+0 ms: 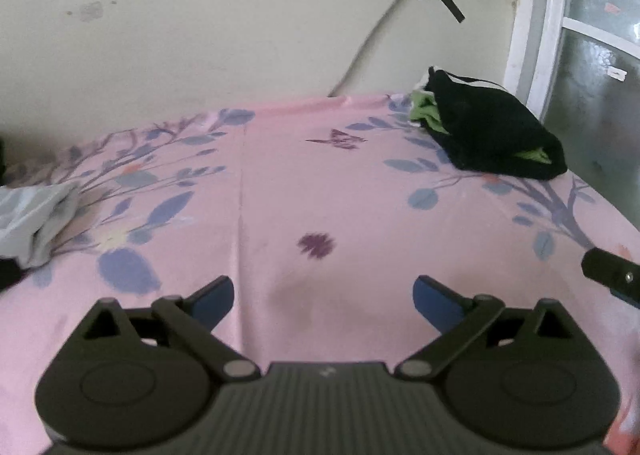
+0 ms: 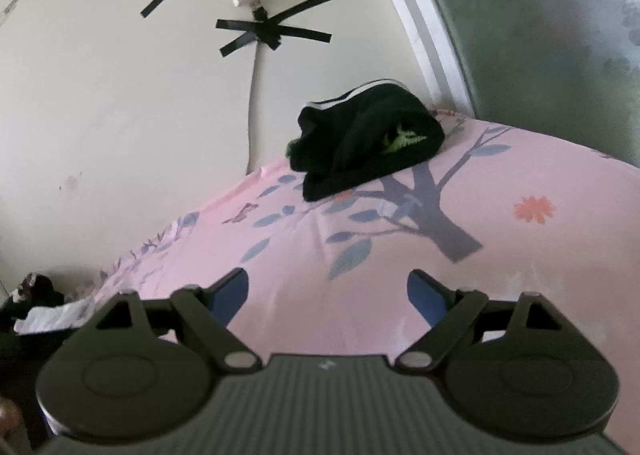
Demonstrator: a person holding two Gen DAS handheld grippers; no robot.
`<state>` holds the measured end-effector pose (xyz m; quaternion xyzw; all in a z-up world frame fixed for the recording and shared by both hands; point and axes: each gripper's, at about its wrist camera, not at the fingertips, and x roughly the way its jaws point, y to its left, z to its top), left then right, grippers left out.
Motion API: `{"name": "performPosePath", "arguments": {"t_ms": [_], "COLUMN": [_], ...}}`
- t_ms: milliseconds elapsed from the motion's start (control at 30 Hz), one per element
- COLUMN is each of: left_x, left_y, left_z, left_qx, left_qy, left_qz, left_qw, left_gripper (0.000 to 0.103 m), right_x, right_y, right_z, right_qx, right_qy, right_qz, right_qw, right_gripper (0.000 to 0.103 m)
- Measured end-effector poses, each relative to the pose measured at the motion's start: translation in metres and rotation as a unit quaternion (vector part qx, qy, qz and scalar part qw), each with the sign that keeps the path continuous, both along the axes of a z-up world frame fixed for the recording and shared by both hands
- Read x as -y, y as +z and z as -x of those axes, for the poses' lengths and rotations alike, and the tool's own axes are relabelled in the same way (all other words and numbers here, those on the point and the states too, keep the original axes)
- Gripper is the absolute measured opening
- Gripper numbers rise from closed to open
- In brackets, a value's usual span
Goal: Fold small clothes
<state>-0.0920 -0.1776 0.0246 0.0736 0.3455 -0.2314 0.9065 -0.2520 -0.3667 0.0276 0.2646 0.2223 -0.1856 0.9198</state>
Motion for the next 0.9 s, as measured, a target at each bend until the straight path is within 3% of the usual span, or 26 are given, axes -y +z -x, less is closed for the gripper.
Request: {"name": "performPosePath", "arguments": {"t_ms": [300, 600, 900], "left_x": [-0.016, -0.025, -0.023], "left_y": [-0.01, -0.016, -0.017], "left_z": [0.019, 0.013, 0.018], "left_qx": [0.03, -0.006, -0.001], "left_qy": [0.005, 0.013, 0.005], "left_qz": [-0.023, -0.006, -0.003], "left_qw": [0.9993, 0.9999, 1.0], "left_gripper": [0.103, 0.103, 0.103], "right_x": [-0.021, -0.025, -0.026], "right_y": [-0.011, -0.015, -0.016], "right_z": [0.01, 0.006, 0.006], "right_qx": [-0.015, -0.016, -0.014], "right_qy": [-0.035, -0.055, -0.058], "right_qz": [0.007, 0.019, 0.021], "right_qw": [0.999, 0.998, 0.998], "right_gripper": [0.091, 0.093, 0.094]}}
